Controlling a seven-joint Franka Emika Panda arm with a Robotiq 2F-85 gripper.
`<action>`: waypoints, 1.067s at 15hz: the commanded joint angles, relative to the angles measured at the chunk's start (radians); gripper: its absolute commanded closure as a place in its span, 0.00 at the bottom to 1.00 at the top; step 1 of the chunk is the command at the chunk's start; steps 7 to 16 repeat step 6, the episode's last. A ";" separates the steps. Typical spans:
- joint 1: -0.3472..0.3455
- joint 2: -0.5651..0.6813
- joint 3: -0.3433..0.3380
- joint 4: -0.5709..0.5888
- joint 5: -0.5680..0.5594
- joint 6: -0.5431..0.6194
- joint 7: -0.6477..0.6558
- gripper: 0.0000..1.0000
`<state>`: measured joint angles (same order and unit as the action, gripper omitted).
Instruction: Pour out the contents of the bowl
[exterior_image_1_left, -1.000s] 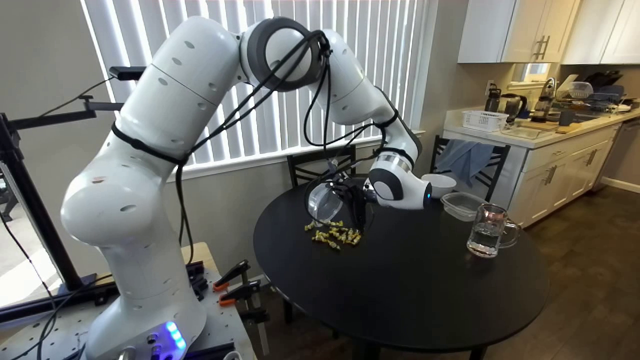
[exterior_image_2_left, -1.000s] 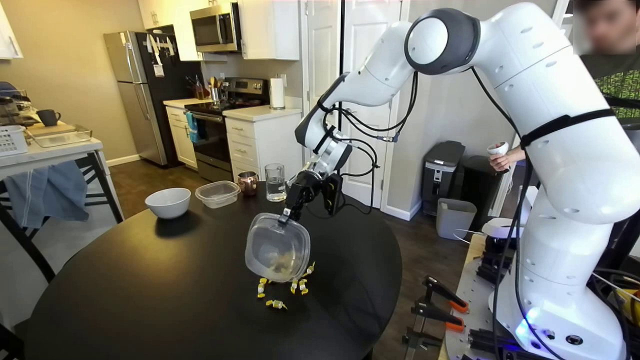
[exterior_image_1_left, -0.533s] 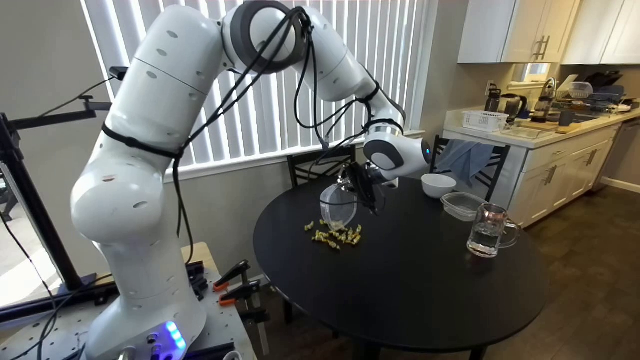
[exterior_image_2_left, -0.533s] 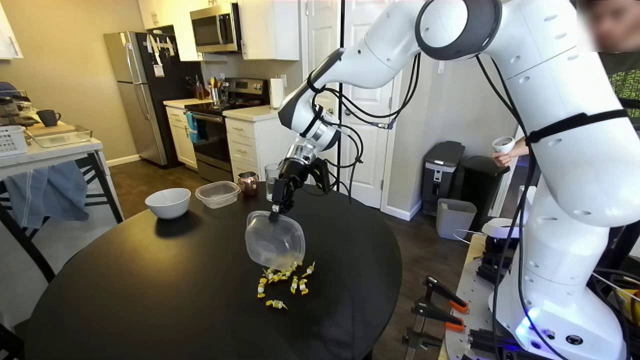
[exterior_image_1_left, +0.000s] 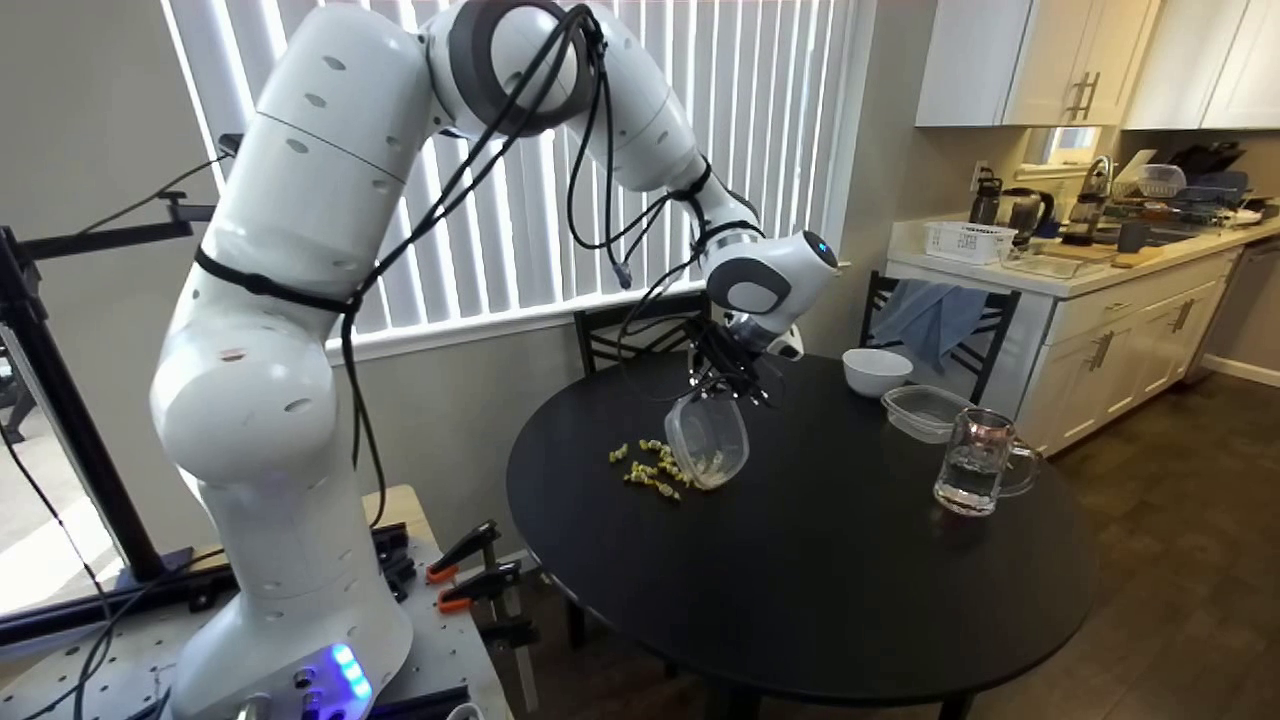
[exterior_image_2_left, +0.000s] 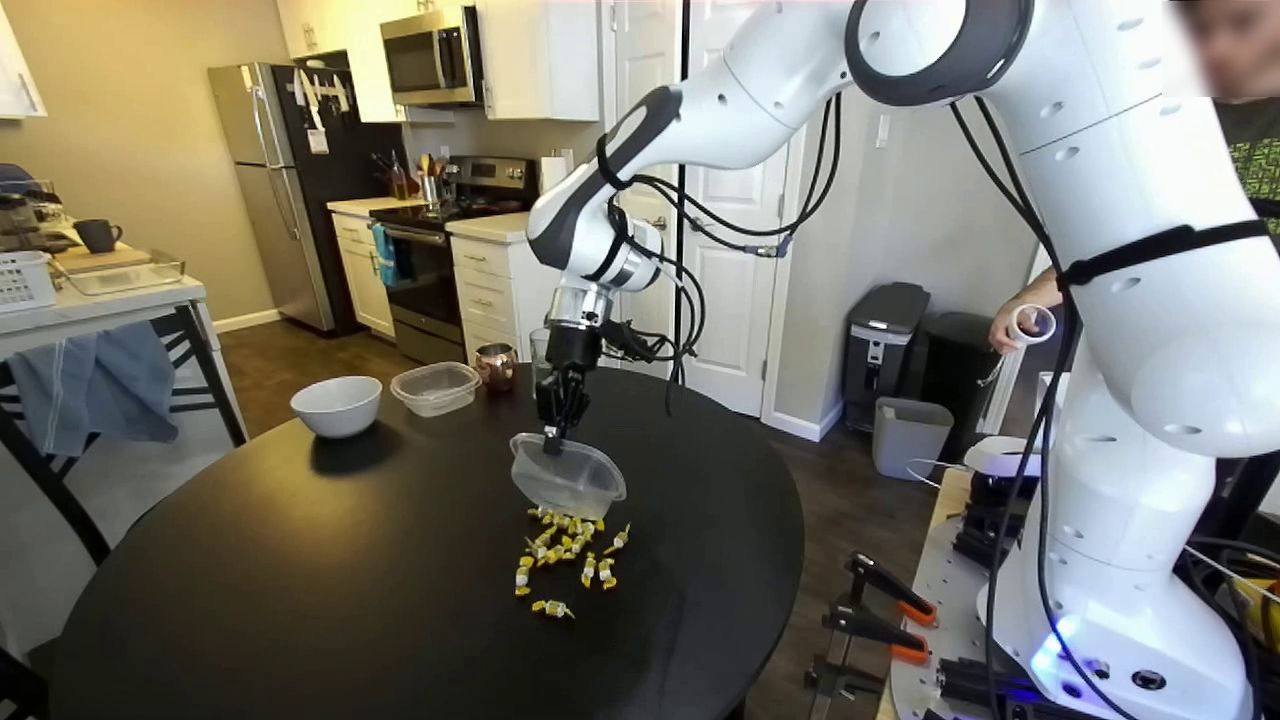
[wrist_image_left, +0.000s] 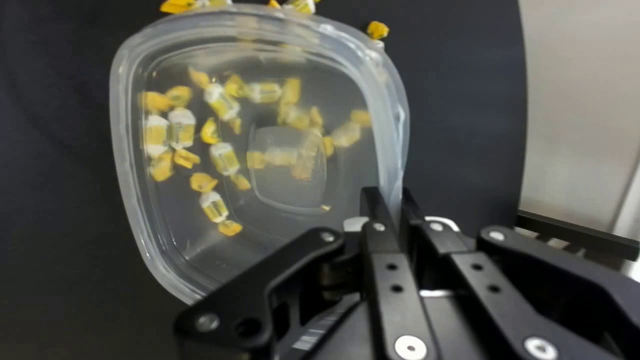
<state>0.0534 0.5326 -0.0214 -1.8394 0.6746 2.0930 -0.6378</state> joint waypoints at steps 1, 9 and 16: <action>0.023 -0.019 0.025 -0.067 -0.191 0.149 0.126 0.98; 0.072 -0.016 0.016 -0.101 -0.545 0.260 0.375 0.98; 0.072 -0.016 0.016 -0.101 -0.545 0.260 0.375 0.98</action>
